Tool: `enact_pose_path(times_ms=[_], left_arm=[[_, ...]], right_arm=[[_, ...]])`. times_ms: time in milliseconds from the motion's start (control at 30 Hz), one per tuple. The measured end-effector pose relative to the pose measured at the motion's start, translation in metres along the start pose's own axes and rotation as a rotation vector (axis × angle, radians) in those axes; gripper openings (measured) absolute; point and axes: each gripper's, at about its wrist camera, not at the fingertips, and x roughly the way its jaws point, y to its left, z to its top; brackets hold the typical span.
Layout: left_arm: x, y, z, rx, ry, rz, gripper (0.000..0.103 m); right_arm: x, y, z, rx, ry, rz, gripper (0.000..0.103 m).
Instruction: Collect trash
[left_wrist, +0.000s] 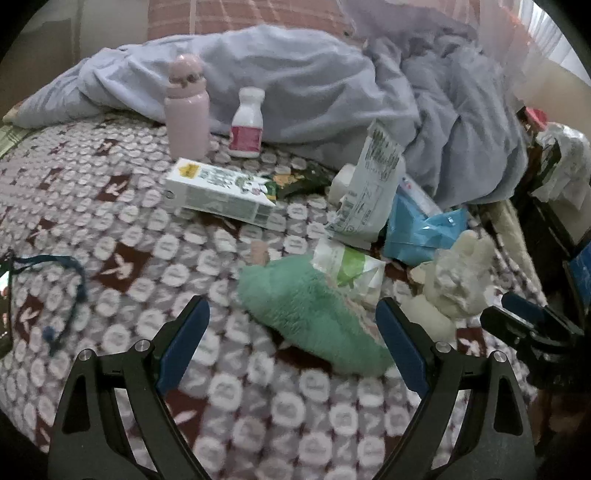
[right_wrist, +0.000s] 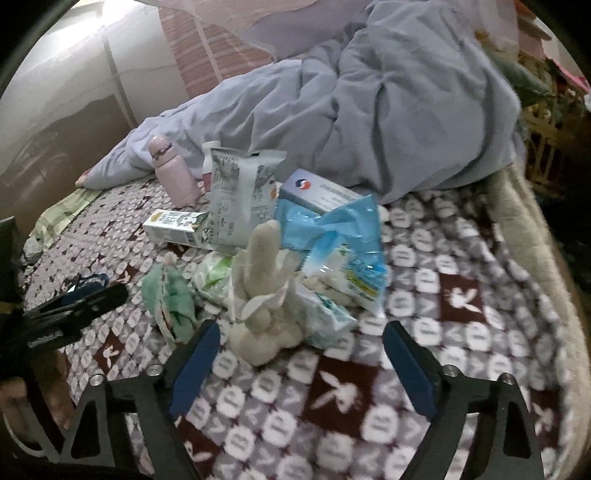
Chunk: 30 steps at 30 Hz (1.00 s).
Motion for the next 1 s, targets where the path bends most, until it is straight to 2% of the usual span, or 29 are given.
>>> enact_pose_path(times_ms=[100,133,167,200,233,267,367,467,600,700,733,800,833,867,933,1000], left_arm=[[0.021,-0.002,0.000,-0.001,0.042,0.004,0.091],[0.027,-0.001,0.000,-0.005,0.057,0.000,0.091],[0.031,0.001,-0.001,-0.014,0.066,-0.010,0.089],[0.033,0.002,-0.002,-0.024,0.069,-0.019,0.085],[0.036,0.004,-0.003,-0.036,0.076,-0.034,0.067],[0.039,0.005,-0.003,-0.040,0.086,-0.035,0.057],[0.036,0.012,-0.003,-0.048,0.072,-0.041,0.041],[0.031,0.018,-0.002,-0.072,0.077,-0.064,0.032],[0.014,0.014,0.003,-0.050,0.041,-0.064,0.030],[-0.002,0.006,0.006,-0.013,0.004,-0.073,0.030],[-0.006,0.003,0.006,0.002,-0.007,-0.077,0.030],[-0.011,-0.002,0.006,0.011,-0.014,-0.079,0.030],[-0.013,-0.004,0.005,0.017,-0.017,-0.079,0.030],[-0.014,-0.007,0.003,0.024,-0.017,-0.077,0.030],[-0.015,-0.011,0.001,0.037,-0.015,-0.075,0.030],[-0.017,-0.012,-0.002,0.052,-0.013,-0.072,0.030]], right_arm=[[0.017,0.003,0.003,0.007,0.020,0.039,0.077],[0.021,0.003,0.004,0.006,0.022,0.049,0.072],[0.028,0.005,0.005,0.002,0.024,0.065,0.063],[0.034,0.006,0.005,0.002,0.037,0.078,0.056],[0.038,0.007,0.005,0.003,0.052,0.086,0.039],[0.042,0.009,0.004,0.008,0.060,0.102,0.034],[0.035,0.009,0.000,0.001,0.031,0.120,0.026],[0.020,0.005,-0.003,0.020,0.024,0.164,0.024],[-0.009,0.006,-0.008,-0.004,-0.003,0.202,0.024],[-0.028,-0.001,-0.010,0.017,-0.003,0.271,0.024],[-0.031,0.000,-0.011,-0.012,0.014,0.257,0.024],[-0.034,0.006,-0.015,-0.089,0.024,0.170,0.024],[-0.035,0.004,-0.017,-0.099,0.021,0.141,0.027],[-0.034,0.001,-0.019,-0.077,0.045,0.145,0.037],[-0.035,-0.013,-0.021,-0.014,0.082,0.205,0.049],[-0.042,-0.026,-0.024,0.029,0.067,0.229,0.049]])
